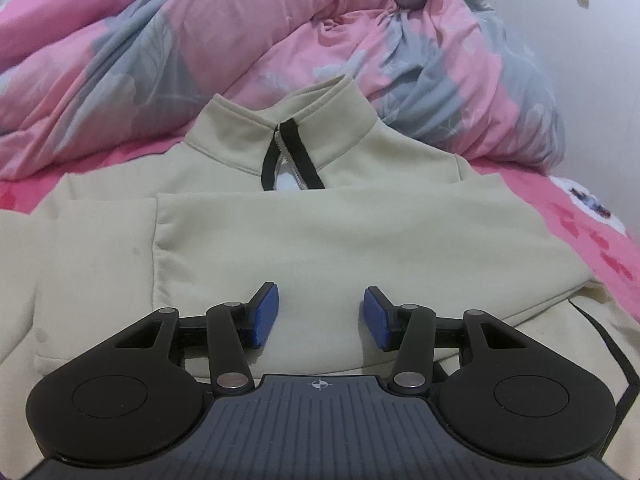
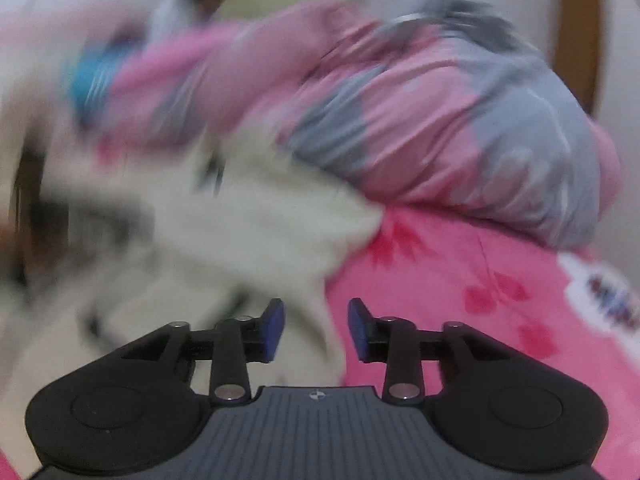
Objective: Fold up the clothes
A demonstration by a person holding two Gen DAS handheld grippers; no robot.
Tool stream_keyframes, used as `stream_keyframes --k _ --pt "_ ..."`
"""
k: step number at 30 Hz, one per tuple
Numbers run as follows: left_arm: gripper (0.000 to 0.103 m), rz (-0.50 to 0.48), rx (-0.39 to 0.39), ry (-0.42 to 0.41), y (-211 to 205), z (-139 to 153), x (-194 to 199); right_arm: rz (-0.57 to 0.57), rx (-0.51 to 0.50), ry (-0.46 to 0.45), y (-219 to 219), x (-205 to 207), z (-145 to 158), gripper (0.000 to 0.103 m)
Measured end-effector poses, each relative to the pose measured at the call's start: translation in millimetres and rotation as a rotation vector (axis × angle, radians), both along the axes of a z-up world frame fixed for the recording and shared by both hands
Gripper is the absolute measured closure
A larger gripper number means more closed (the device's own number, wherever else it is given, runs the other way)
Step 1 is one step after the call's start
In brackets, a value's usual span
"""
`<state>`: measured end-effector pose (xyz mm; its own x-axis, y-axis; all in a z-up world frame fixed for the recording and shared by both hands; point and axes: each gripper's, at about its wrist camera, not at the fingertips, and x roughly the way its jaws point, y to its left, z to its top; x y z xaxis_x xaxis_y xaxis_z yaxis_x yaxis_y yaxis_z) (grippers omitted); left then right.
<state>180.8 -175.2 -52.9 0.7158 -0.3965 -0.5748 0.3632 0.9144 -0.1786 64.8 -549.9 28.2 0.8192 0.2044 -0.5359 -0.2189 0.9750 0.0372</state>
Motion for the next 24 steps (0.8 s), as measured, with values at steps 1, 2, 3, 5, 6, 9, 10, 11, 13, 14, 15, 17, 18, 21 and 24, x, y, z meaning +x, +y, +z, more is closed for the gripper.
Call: stream_keyframes --k 1,2,3,5,6,9,10,11,13,14,15,17,18,21,24 --pt "0.055 -0.001 -0.003 -0.001 0 0 0 -0.044 0.086 -0.005 -6 16 5 0.057" --pt "0.055 -0.002 -0.006 -0.001 1 0 -1 -0.088 0.168 0.011 -12 39 4 0.047" --pt "0.055 -0.002 -0.011 -0.002 2 -1 -1 -0.119 0.240 0.040 -19 62 -2 0.039" --pt "0.055 -0.003 -0.021 -0.001 3 -2 -1 -0.188 0.364 0.127 -19 113 -20 0.039" --pt "0.055 -0.003 -0.026 0.001 4 -2 -1 -0.230 0.399 0.179 -16 136 -31 0.039" --pt "0.055 -0.005 -0.033 0.000 5 -3 -1 -0.316 0.526 0.267 -24 181 -65 0.049" --pt "0.055 -0.005 -0.033 -0.001 5 -3 -1 -0.318 0.578 0.267 -27 188 -72 0.055" --pt "0.055 -0.005 -0.032 -0.001 5 -3 -1 -0.315 0.622 0.262 -30 194 -77 0.092" --pt "0.055 -0.005 -0.029 -0.003 4 -3 -1 -0.283 0.595 0.187 -24 194 -71 0.099" --pt "0.055 -0.005 -0.027 -0.004 4 -3 -2 -0.272 0.561 0.140 -20 193 -65 0.100" --pt "0.055 -0.005 -0.024 -0.005 3 -3 -2 -0.265 0.529 0.105 -16 194 -62 0.100" --pt "0.055 -0.005 -0.019 -0.007 3 -3 -2 -0.277 0.474 0.116 -12 205 -73 0.100" --pt "0.055 -0.005 -0.018 -0.007 3 -3 -2 -0.283 0.446 0.122 -10 210 -79 0.100" --pt "0.055 -0.005 -0.016 -0.009 3 -3 -3 -0.306 0.417 0.130 -10 221 -91 0.101" --pt "0.055 -0.005 -0.019 -0.007 3 -3 -2 -0.365 0.429 0.129 -18 214 -86 0.093"
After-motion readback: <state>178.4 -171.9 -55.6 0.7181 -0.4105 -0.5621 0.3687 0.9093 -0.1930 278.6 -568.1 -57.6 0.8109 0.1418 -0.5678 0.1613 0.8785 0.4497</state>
